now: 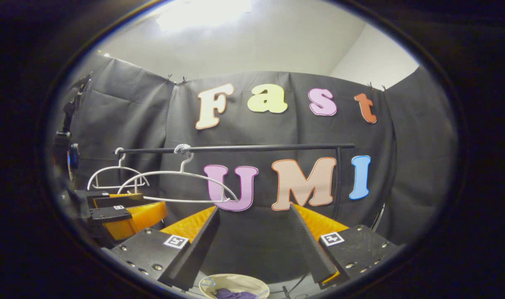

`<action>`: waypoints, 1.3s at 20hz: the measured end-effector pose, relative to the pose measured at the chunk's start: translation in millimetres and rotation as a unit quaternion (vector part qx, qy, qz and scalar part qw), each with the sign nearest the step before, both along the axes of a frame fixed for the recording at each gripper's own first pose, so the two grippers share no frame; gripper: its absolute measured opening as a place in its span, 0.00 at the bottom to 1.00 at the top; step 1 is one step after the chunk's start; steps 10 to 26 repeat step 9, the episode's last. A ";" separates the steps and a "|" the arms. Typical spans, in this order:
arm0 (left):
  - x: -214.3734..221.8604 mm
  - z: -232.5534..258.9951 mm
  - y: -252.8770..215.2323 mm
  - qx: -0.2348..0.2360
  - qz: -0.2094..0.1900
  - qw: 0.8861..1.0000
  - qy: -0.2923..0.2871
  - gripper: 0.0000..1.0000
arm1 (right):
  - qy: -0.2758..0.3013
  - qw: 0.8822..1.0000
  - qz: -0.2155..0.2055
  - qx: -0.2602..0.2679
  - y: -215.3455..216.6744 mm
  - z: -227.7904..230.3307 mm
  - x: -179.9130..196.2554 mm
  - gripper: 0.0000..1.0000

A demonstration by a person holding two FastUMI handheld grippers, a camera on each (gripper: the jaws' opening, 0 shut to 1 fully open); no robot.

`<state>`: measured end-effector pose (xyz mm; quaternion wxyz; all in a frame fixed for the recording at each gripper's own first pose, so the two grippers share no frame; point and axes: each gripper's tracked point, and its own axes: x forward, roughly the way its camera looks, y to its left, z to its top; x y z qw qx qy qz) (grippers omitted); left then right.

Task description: Grasp the clothes on the hanger with both hands and then place them into the laundry hamper below.

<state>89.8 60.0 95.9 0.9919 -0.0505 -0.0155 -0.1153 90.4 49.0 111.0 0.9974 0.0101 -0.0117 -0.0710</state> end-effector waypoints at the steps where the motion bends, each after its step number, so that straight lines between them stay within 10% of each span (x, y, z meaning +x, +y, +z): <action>1: -0.3 0.4 -4.0 -0.001 0.003 1.000 -0.001 0.95 | -0.002 1.000 0.000 -0.003 -4.8 1.4 -1.8 1.00; 26: -6.1 4.1 -43.3 -0.008 0.004 1.000 -0.001 0.92 | -0.012 1.000 -0.011 -0.021 -50.6 10.7 -21.8 1.00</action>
